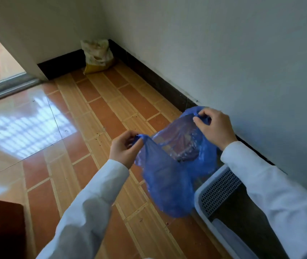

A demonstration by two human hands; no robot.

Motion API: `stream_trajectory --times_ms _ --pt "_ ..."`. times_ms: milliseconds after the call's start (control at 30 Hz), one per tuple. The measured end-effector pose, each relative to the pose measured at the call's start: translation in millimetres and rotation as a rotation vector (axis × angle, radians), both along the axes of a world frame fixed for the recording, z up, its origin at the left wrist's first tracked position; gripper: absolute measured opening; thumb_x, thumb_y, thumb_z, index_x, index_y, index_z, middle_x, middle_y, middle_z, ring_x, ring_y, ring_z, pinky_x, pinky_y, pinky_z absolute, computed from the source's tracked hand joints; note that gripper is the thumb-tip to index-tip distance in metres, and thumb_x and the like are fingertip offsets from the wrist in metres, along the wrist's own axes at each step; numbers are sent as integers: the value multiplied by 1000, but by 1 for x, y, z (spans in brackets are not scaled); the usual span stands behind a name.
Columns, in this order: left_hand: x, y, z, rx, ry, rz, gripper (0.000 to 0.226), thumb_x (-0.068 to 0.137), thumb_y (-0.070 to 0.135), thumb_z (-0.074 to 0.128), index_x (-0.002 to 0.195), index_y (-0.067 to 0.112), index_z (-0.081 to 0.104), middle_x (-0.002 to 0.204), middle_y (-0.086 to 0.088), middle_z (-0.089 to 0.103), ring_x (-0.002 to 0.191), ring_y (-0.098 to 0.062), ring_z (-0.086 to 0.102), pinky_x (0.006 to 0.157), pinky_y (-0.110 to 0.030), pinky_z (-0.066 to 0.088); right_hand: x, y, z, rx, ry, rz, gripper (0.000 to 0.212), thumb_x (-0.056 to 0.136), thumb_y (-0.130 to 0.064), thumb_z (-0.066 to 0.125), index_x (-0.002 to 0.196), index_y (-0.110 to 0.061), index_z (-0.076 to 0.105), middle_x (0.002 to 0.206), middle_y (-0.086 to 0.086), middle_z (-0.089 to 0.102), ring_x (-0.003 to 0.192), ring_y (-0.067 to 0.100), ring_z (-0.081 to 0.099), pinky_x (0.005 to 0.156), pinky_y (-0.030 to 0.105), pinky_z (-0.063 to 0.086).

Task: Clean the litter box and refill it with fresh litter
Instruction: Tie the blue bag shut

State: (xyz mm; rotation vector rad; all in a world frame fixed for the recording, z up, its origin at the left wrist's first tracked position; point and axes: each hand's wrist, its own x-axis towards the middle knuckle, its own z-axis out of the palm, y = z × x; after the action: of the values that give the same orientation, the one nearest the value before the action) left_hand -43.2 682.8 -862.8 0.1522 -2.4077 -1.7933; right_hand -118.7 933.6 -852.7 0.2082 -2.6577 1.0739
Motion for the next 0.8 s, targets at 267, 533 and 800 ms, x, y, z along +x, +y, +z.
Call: stream_trajectory --times_ms 267,533,800 --pt "-49 2 86 332 48 10 9 81 17 58 81 22 66 94 -8 70 95 -25 65 80 -35 53 -12 -8 85 -118 149 -11 16 86 -23 66 74 -14 64 73 -5 64 78 21 58 72 27 44" --pt "-90 4 151 626 137 -162 15 93 16 48 88 11 61 73 -3 71 80 -22 68 71 -31 55 -28 -34 150 -526 151 60 11 91 -17 60 93 -9 68 100 2 71 91 8 66 83 19 49" --pt "-107 -14 145 612 81 -256 13 79 20 49 84 10 56 59 2 60 59 -11 60 60 -26 51 -22 -52 152 -715 29 171 14 94 -11 55 96 -1 65 98 7 73 95 18 69 84 23 52"
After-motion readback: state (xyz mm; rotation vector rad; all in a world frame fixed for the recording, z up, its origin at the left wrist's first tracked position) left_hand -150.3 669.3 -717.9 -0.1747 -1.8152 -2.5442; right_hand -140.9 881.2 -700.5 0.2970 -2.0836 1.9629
